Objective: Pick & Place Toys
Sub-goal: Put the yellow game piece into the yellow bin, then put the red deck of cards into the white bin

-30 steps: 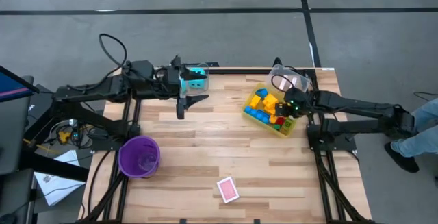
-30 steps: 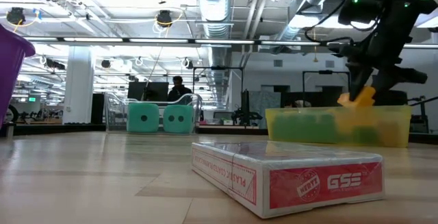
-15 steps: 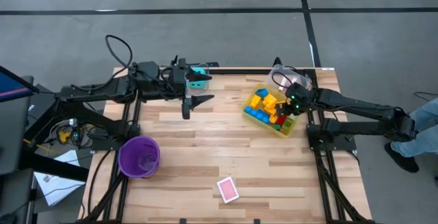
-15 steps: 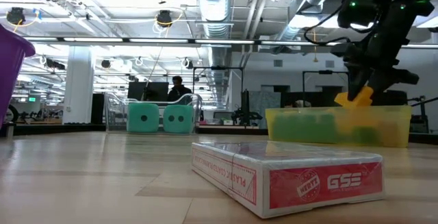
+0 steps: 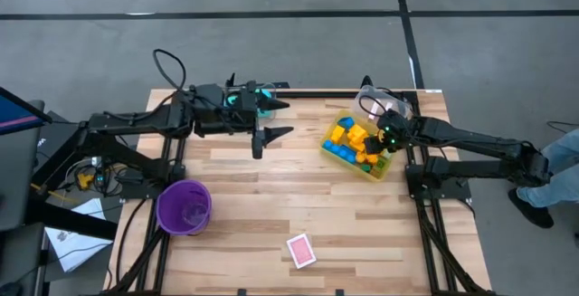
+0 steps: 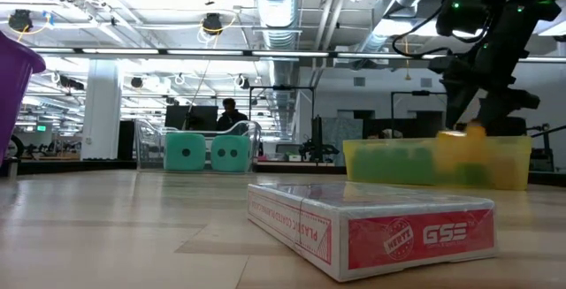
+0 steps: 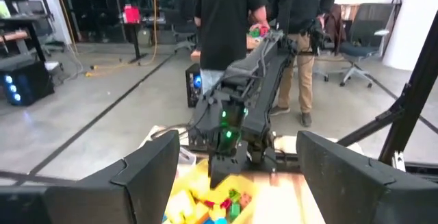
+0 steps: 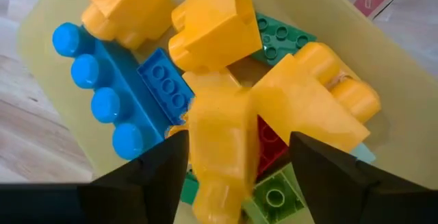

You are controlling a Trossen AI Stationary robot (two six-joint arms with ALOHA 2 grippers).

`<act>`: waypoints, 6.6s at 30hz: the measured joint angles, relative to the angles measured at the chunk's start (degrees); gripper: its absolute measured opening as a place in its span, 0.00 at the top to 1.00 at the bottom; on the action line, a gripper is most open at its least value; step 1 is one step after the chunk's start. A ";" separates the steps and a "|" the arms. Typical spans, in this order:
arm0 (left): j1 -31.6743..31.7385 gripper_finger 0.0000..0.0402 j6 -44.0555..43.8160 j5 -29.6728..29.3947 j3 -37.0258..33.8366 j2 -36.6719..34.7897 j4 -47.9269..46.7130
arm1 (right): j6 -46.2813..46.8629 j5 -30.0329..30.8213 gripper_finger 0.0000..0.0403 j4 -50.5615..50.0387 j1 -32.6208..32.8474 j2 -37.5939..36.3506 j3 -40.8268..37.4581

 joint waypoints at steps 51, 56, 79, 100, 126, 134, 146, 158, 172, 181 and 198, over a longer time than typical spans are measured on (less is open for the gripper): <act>-10.51 0.29 8.25 -10.13 -0.08 -3.82 -0.67 | 19.95 -0.56 0.37 41.23 23.80 -0.35 -0.07; -11.03 0.29 5.00 -10.65 -0.08 -6.51 -0.75 | 24.44 3.92 0.37 43.26 33.56 1.02 -0.09; -17.11 0.29 -4.56 -12.15 -0.06 -5.78 3.34 | 25.98 2.52 0.37 104.55 53.84 36.19 4.52; -21.82 0.29 0.18 -12.05 -0.08 -9.51 -10.26 | 49.98 3.29 0.37 31.48 58.04 58.12 44.69; -23.82 0.29 -4.26 -11.76 -0.06 -14.52 -20.82 | 53.58 1.57 0.37 20.29 57.05 67.15 49.25; -23.82 0.29 -5.05 -11.78 -0.08 -12.93 -20.80 | 52.76 1.30 0.37 22.29 57.40 66.76 46.79; -23.80 0.29 -7.22 -11.82 -0.08 -10.70 -18.44 | 51.88 1.74 0.37 23.35 57.79 61.39 39.28; -23.80 0.29 -9.11 -11.88 -0.08 -9.17 -17.12 | 55.51 4.43 0.38 43.58 57.83 52.35 20.41; -23.78 0.29 -10.15 -13.71 -0.08 -9.19 -16.80 | 52.47 7.73 0.51 45.22 57.83 49.33 15.23; -23.78 0.29 -10.18 -14.09 -0.08 -9.19 -16.63 | 54.60 10.48 0.51 53.97 58.71 49.42 9.92; -23.63 0.29 -10.29 -14.07 -0.06 -8.62 -12.43 | 65.33 22.62 0.51 64.48 65.61 49.50 1.08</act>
